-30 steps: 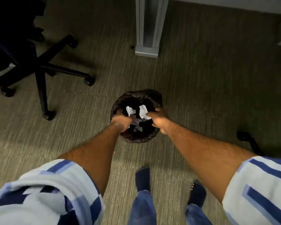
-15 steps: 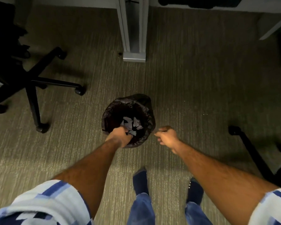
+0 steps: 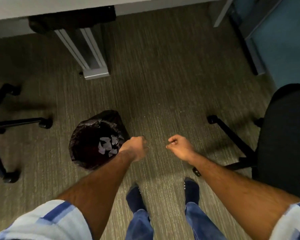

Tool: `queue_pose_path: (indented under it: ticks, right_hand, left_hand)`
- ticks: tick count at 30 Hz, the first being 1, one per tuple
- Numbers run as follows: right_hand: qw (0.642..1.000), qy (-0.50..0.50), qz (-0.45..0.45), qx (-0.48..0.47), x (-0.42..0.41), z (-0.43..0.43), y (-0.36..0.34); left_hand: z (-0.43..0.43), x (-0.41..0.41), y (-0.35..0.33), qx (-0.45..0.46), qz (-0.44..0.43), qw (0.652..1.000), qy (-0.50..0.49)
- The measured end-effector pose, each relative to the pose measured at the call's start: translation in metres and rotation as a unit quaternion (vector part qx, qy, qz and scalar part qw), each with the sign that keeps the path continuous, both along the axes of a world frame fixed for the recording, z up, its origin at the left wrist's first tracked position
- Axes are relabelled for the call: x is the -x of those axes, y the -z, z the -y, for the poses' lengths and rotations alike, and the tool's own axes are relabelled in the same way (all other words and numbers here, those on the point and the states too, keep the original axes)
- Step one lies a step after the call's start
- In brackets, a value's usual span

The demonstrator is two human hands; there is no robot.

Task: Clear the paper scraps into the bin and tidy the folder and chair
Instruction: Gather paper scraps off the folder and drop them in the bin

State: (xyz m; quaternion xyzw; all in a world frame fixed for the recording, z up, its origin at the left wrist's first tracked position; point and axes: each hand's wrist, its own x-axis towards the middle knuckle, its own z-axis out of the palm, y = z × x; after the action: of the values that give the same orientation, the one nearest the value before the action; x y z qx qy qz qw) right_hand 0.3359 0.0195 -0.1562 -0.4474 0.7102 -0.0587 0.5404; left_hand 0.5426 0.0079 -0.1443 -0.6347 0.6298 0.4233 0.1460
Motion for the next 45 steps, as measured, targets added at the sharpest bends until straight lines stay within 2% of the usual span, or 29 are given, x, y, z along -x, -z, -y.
queue_pose_path:
  ticks: [6, 9, 14, 18, 22, 26, 31, 34, 37, 41, 45]
  right_hand:
    - [0.990, -0.092, -0.076, 0.077, 0.067, 0.001, -0.025]
    - [0.960, -0.188, -0.159, 0.134, 0.098, 0.000, -0.045]
    - [0.931, -0.240, -0.209, 0.177, 0.148, -0.007, -0.072]
    - [0.942, -0.178, -0.203, 0.197, 0.201, -0.013, -0.091]
    - [0.954, -0.023, -0.143, 0.264, 0.255, -0.021, -0.115]
    - [0.923, 0.103, -0.147, 0.339, 0.309, -0.031, -0.134]
    - [0.887, 0.152, -0.217, 0.378, 0.387, -0.035, -0.151]
    - [0.872, 0.173, -0.264, 0.374, 0.442, -0.036, -0.155]
    - [0.885, 0.155, -0.295, 0.326, 0.505, -0.036, -0.148]
    - [0.914, 0.125, -0.321, 0.212, 0.569, -0.032, -0.130]
    - [0.944, 0.070, -0.305, 0.100, 0.586, -0.040, -0.108]
  left_hand:
    - [0.018, 0.072, -0.023, 0.020, 0.005, 0.998, 0.062]
    - [0.028, 0.105, -0.032, 0.027, 0.017, 0.995, 0.096]
    - [0.044, 0.163, -0.042, 0.037, 0.021, 0.990, 0.134]
    - [0.053, 0.211, -0.040, 0.036, -0.017, 0.990, 0.134]
    - [0.049, 0.264, -0.043, 0.050, -0.048, 0.988, 0.139]
    - [0.042, 0.325, -0.058, 0.066, -0.101, 0.978, 0.170]
    - [0.042, 0.407, -0.093, 0.122, -0.160, 0.953, 0.224]
    - [0.041, 0.461, -0.107, 0.170, -0.205, 0.928, 0.261]
    - [0.039, 0.510, -0.118, 0.186, -0.239, 0.892, 0.335]
    - [0.031, 0.564, -0.118, 0.198, -0.205, 0.848, 0.446]
    - [0.011, 0.593, -0.100, 0.196, -0.173, 0.831, 0.491]
